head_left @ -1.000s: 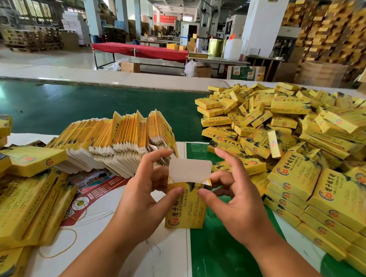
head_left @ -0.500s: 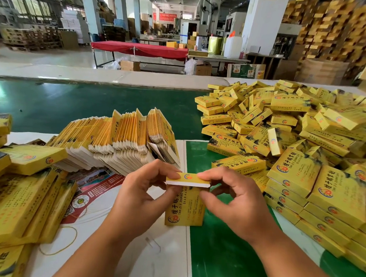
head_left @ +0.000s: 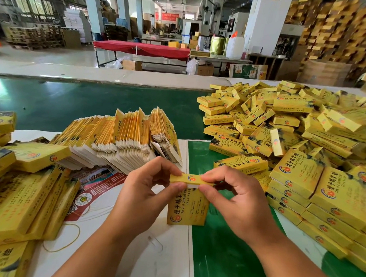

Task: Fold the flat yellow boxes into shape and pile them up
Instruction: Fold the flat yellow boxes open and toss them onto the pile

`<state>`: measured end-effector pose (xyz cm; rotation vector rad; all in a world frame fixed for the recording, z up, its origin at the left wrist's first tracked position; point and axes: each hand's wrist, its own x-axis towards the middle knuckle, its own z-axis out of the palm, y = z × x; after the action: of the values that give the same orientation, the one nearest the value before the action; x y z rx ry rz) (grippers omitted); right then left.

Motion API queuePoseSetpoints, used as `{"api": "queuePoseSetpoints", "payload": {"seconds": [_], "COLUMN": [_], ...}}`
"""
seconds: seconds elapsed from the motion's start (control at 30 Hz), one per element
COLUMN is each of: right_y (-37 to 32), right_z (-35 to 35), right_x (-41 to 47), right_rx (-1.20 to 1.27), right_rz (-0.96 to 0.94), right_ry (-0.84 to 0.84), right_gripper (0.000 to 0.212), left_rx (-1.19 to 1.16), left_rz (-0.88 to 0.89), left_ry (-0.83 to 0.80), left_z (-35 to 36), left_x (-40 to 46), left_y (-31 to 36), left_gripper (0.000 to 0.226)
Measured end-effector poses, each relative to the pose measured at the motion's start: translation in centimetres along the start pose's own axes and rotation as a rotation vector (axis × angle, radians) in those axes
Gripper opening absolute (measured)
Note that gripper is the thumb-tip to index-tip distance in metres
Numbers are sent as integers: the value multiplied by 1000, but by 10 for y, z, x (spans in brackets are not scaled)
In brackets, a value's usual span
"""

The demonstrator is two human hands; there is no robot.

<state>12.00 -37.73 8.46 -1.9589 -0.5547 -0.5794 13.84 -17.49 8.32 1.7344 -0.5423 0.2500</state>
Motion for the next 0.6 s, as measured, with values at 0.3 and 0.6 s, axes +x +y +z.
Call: {"api": "queuePoseSetpoints", "payload": {"seconds": [0.3, 0.6], "right_y": [-4, -12], "right_z": [17, 21], "right_x": [-5, -3], "right_rx": [3, 159], "right_rz": [-2, 103], "right_ry": [273, 184], "right_gripper": [7, 18], "left_rx": [360, 707], "left_rz": [-40, 26], "left_ry": [119, 146], "left_z": [38, 36], "left_x": [-17, -16], "left_y": [3, 2], "left_gripper": [76, 78]}}
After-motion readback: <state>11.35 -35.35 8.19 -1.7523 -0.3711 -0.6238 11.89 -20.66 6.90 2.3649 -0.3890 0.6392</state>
